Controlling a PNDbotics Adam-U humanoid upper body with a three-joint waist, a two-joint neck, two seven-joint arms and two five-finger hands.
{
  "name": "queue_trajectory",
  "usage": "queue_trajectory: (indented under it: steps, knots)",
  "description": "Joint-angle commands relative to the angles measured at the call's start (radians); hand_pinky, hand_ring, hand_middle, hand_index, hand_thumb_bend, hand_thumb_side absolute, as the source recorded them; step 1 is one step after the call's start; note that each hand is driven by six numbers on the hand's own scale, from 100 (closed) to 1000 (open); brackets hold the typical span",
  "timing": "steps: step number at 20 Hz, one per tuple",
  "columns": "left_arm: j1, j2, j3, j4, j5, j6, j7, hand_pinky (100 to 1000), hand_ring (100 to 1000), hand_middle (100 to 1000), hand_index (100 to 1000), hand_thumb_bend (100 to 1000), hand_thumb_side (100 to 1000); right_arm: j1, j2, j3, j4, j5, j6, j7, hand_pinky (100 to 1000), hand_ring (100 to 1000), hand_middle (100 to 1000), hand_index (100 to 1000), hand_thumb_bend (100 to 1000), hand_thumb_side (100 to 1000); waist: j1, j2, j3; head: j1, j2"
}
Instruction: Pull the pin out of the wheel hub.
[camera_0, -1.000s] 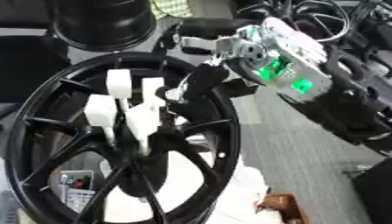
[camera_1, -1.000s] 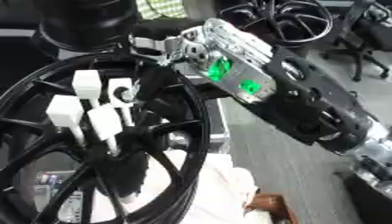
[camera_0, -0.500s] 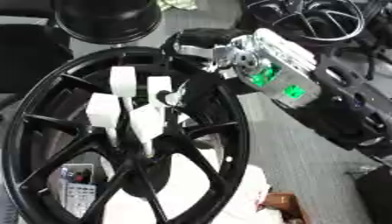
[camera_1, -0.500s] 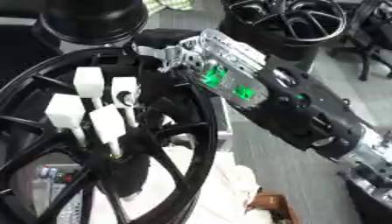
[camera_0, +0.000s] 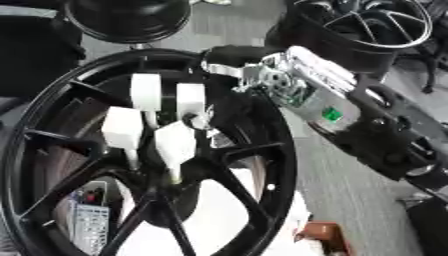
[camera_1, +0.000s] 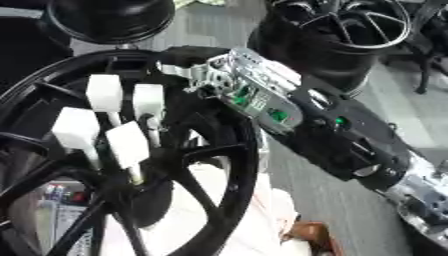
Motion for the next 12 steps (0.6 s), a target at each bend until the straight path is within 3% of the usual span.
queue_trajectory:
  steps: [1,6,12]
  knots:
    - [-0.015,0.024,0.001,-0.017,-0.010,-0.004,-0.006,791,713,732,836,100,572,-0.015,-0.013,-0.012,0.014,0.008,-0.006,-0.010,900,913,822,858,334,471,0.006,-0.009,0.002,-0.008,-0.017]
    - [-0.019,0.024,-0.002,-0.017,-0.016,-0.002,-0.007,790,712,732,835,100,572,-0.013,-0.006,-0.012,0.028,-0.016,-0.009,-0.024,897,898,754,815,310,442,0.003,-0.001,0.008,-0.012,-0.023]
    - [-0.017,0.020,-0.004,-0.017,-0.024,0.007,-0.004,791,714,732,832,100,572,-0.018,-0.008,-0.014,-0.001,-0.097,0.008,-0.087,888,860,648,728,191,414,0.002,-0.004,0.006,-0.015,-0.019]
